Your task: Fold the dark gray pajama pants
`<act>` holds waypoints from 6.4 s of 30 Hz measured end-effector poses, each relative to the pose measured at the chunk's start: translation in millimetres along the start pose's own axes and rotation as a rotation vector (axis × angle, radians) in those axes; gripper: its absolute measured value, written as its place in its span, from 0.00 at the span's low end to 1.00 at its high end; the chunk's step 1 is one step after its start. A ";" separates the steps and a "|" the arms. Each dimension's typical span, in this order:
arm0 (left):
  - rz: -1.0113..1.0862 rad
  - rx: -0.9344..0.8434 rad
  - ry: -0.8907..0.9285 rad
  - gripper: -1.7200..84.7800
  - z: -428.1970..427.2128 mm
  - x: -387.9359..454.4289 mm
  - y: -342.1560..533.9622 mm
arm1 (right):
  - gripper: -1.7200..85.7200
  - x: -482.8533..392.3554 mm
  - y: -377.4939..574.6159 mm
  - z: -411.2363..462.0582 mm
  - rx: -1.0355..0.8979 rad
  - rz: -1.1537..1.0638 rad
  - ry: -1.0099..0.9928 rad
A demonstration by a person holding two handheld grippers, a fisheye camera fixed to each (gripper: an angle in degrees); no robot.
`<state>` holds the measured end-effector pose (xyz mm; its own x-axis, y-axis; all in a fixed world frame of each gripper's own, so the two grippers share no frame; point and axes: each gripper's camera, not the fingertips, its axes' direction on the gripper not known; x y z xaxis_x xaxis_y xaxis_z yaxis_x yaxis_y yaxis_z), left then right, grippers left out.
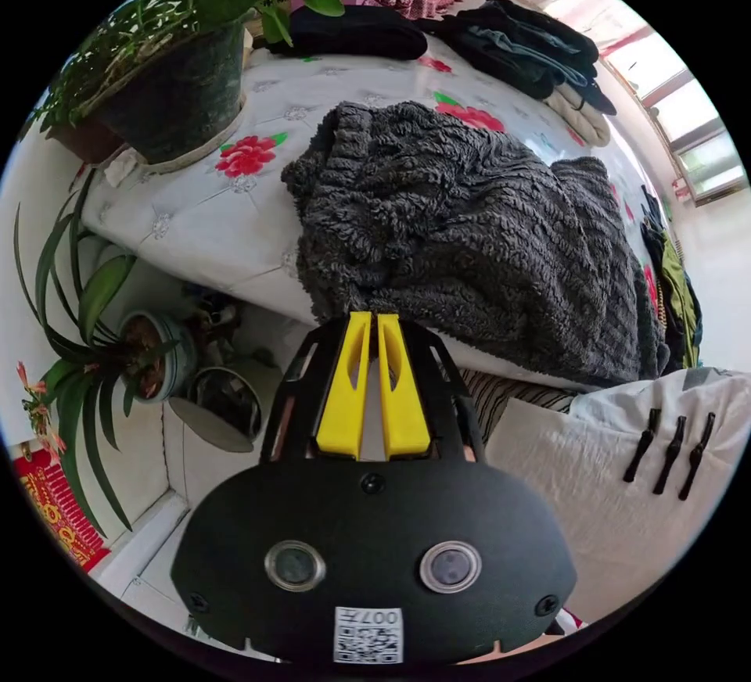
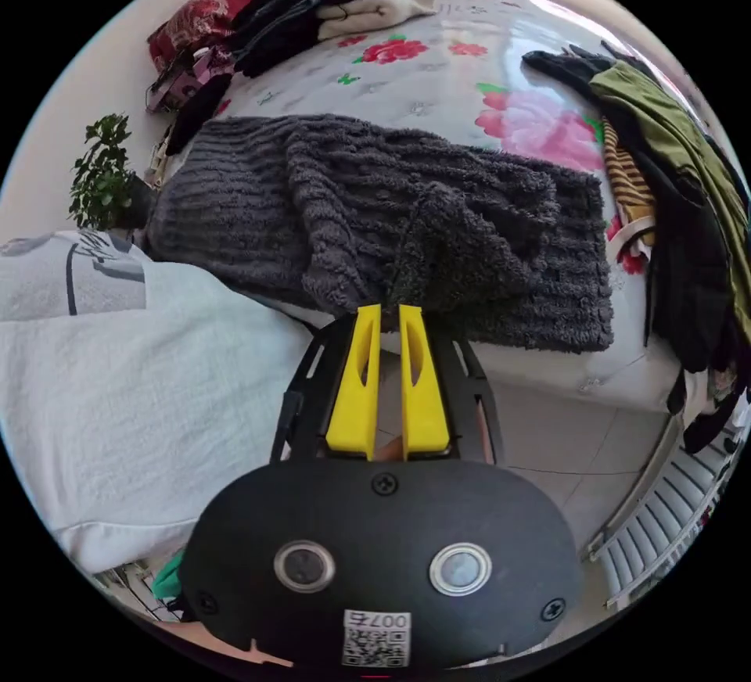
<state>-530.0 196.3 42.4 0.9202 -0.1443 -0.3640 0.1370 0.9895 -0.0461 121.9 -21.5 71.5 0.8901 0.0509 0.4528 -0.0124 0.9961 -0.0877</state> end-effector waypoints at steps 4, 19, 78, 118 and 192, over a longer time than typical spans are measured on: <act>0.056 -0.011 -0.058 0.01 -3.8 9.5 -17.0 | 0.11 52.1 1.0 -28.1 0.190 0.134 -0.051; 0.093 -0.051 -0.181 0.01 16.0 13.4 -18.2 | 0.08 124.7 47.3 -89.0 0.360 0.048 0.350; 0.572 0.192 0.180 0.13 61.7 47.7 -55.5 | 0.07 138.4 -244.1 510.2 -0.765 0.297 -1.045; 0.141 0.005 -0.545 0.06 112.5 32.1 -23.0 | 0.06 124.7 -249.9 184.2 -0.027 -0.069 -0.555; -0.531 0.202 0.135 0.12 38.5 -76.4 43.4 | 0.11 267.2 191.4 -171.2 0.681 0.885 -0.495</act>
<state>-580.2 250.0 104.0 0.6535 -0.6049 -0.4550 0.6460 0.7590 -0.0812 435.3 170.4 23.8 0.1852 0.6048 0.7746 -0.8946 0.4300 -0.1218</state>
